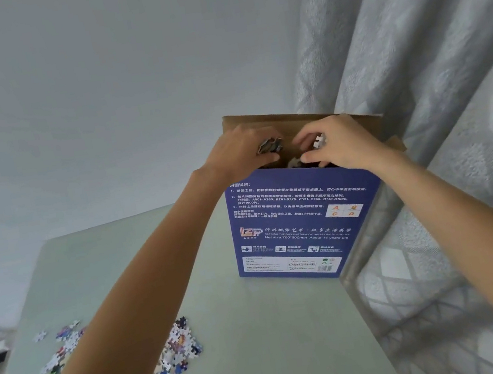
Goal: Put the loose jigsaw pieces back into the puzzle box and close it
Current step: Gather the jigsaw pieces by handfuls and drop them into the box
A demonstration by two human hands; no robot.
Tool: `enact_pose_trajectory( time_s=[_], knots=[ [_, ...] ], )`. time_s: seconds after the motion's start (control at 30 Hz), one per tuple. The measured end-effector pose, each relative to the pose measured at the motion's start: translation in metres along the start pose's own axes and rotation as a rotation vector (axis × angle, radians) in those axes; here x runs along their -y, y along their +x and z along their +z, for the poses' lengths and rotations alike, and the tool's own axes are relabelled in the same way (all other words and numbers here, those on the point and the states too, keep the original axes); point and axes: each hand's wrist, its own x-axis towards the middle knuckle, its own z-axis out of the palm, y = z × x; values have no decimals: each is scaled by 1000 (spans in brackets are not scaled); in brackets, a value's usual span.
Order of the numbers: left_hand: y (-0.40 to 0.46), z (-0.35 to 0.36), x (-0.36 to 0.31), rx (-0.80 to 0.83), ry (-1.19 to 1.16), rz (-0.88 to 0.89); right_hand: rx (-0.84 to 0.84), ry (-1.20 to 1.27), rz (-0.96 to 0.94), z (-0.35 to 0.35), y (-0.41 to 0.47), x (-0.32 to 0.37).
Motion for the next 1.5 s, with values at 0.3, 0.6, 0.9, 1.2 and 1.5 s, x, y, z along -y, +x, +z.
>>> enact_pose_trajectory(
  time_s=[0.3, 0.6, 0.9, 1.2, 1.5],
  knots=[
    [-8, 9, -1, 5, 19, 16, 10, -80, -78, 9, -2, 0],
    [-38, 12, -1, -125, -74, 2, 8, -79, -286, 8, 8, 10],
    [-135, 21, 0, -540, 50, -14, -509, -322, -691, 97, -53, 41],
    [-378, 84, 19, -183, -236, -940, 346, -149, -398, 304, -125, 66],
    [-510, 117, 46, 69, -244, -1364, 671, -97, 74, 422, -99, 82]
  ],
)
